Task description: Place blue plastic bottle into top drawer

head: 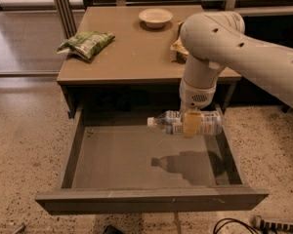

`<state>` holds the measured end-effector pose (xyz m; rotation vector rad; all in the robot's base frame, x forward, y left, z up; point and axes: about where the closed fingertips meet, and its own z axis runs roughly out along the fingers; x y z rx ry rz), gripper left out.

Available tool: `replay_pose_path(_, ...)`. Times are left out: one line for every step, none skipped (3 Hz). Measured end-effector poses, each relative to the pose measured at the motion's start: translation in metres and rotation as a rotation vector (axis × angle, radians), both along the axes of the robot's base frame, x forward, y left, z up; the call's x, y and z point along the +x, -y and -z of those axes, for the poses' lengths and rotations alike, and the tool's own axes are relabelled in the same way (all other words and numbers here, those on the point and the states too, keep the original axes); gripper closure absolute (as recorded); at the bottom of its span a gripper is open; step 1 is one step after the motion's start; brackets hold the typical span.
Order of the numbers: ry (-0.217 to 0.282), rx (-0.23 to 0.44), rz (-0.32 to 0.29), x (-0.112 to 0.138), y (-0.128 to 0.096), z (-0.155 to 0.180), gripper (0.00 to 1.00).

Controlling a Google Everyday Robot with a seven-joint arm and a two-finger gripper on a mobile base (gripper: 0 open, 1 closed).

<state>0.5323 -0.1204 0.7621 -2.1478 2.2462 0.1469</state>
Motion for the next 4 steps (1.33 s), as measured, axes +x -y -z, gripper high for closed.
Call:
replay_pose_path(0.059,0.016,0.07,0.002,-0.008,0.039,1.0)
replay_pose_path(0.111,0.066,0.085,0.009,-0.022,0.08,1.0)
replay_pose_path(0.114,0.148,0.05,0.014,-0.045,0.121,1.0)
replay_pose_path(0.074,0.241,0.012,0.015,-0.057,0.157,1.0)
